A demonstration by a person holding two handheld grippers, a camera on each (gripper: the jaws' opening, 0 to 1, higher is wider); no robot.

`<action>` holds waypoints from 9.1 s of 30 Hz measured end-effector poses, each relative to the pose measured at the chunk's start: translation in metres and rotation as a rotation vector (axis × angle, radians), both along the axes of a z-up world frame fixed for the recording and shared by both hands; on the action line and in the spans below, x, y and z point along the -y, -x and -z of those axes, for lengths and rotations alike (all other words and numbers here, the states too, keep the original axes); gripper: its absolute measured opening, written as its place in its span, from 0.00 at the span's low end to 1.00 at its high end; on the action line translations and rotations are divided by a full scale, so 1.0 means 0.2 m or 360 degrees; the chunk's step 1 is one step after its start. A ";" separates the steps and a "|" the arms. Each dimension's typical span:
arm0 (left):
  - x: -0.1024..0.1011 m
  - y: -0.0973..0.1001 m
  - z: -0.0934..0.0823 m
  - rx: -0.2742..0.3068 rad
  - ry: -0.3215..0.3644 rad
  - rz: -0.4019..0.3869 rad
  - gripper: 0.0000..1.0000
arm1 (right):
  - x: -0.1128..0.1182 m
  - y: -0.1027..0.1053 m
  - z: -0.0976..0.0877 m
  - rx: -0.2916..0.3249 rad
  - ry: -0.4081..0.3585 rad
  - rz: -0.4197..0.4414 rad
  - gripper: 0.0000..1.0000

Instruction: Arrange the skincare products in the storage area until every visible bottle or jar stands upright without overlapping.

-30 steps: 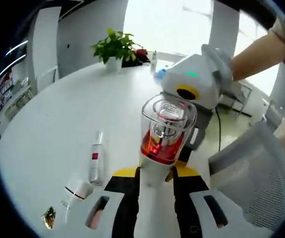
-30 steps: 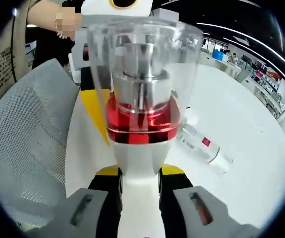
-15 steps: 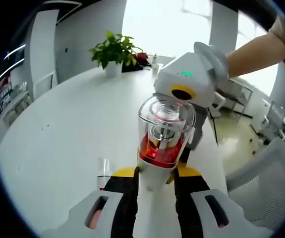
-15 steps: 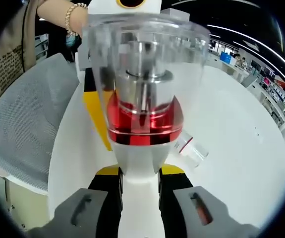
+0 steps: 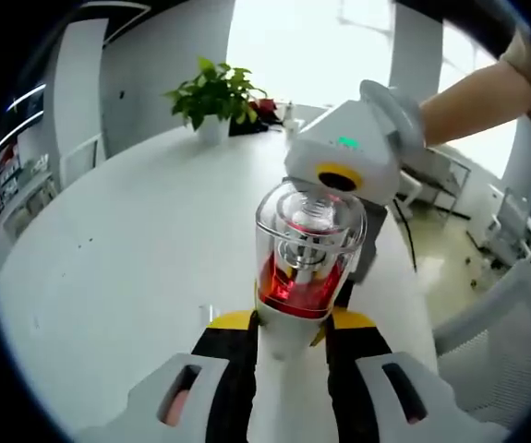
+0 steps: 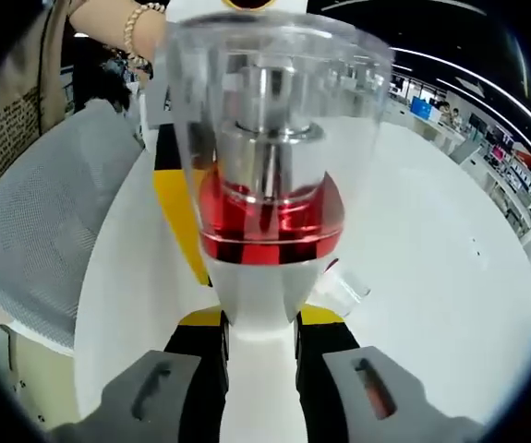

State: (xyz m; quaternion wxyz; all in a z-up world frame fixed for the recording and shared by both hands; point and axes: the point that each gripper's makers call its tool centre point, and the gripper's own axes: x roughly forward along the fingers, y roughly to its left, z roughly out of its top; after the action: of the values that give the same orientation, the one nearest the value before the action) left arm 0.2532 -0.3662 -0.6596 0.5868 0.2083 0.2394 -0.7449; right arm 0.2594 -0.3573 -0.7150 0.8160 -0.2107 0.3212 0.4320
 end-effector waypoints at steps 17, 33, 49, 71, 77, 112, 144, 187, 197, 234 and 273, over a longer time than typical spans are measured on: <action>-0.06 -0.01 -0.01 -0.0060 -0.0039 -0.0131 0.37 | 0.00 0.03 0.03 -0.0046 0.0001 0.0334 0.49; -0.29 0.01 -0.04 -0.0144 -0.0045 -0.0313 0.61 | -0.04 0.11 -0.03 -0.0075 -0.0086 0.0708 0.78; -0.63 -0.03 -0.06 -0.0233 -0.0042 -0.0619 0.84 | -0.19 0.21 -0.14 -0.0053 -0.0220 0.0970 1.00; -1.23 0.03 -0.08 -0.0303 0.0008 -0.1027 0.97 | -0.41 0.39 -0.35 0.0101 -0.0506 0.1322 1.00; -1.42 0.06 -0.05 -0.0261 -0.0020 -0.1115 0.97 | -0.44 0.43 -0.39 0.0113 -0.0547 0.1360 1.00; -1.62 0.09 -0.09 -0.0173 0.0058 -0.1305 0.93 | -0.48 0.45 -0.36 0.0087 -0.0418 0.1290 0.93; -1.65 0.06 -0.10 -0.0234 0.0110 -0.1393 0.90 | -0.68 -0.05 -0.40 0.0034 -0.0145 0.0570 0.86; -1.69 0.01 -0.09 -0.0313 0.0113 -0.1508 0.91 | -0.88 -0.69 0.06 -0.0160 0.0192 0.0083 0.65; -1.70 0.01 -0.08 -0.0332 0.0112 -0.1524 0.91 | -0.91 -0.73 0.11 -0.0177 0.0248 0.0022 0.51; -1.70 0.01 -0.05 -0.0364 0.0073 -0.1538 0.90 | -0.96 -0.78 0.16 -0.0157 0.0321 -0.0098 0.30; -1.60 -0.04 -0.18 -0.0354 0.0143 -0.1482 0.88 | -0.83 -0.68 -0.16 0.0199 0.0085 0.0257 0.30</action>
State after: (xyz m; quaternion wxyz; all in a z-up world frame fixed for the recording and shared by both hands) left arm 0.2616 -0.0452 -0.6243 0.8372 -0.0276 0.3363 -0.4304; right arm 0.3960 -0.1919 -0.6839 0.8607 -0.2324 0.2969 0.3421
